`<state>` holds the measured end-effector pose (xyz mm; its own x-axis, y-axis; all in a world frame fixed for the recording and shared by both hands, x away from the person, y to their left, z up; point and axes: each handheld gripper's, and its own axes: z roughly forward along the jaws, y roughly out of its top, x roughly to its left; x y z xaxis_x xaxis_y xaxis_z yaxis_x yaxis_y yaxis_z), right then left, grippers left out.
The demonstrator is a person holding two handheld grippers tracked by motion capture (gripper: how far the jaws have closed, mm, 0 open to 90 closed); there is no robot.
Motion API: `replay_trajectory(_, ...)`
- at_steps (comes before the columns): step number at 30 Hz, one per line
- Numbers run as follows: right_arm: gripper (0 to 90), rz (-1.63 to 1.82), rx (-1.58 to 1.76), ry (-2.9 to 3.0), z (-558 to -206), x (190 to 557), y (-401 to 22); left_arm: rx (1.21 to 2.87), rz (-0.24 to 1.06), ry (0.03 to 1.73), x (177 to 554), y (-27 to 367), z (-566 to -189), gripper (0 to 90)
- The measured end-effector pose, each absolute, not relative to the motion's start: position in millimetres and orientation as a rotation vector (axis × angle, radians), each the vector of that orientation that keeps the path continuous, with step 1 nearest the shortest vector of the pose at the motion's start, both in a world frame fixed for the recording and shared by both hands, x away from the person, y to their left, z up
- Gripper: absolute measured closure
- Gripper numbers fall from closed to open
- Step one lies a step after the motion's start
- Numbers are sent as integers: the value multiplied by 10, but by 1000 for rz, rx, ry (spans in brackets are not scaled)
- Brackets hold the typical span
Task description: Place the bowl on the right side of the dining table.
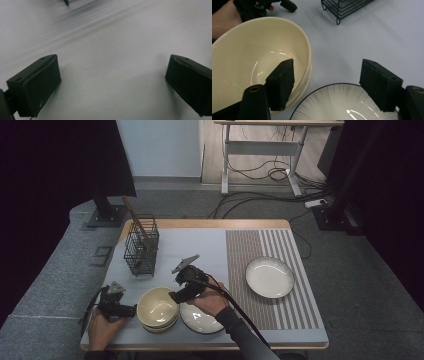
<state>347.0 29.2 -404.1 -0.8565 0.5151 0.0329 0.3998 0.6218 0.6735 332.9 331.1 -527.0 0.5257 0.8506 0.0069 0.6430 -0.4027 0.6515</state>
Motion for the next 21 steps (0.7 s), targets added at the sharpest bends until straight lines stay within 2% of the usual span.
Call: replay_trajectory(21, 690, 954, 728, 2843, -4219, 3540, 567, 2172, 456, 1210, 3329, 3310, -5270, 0)
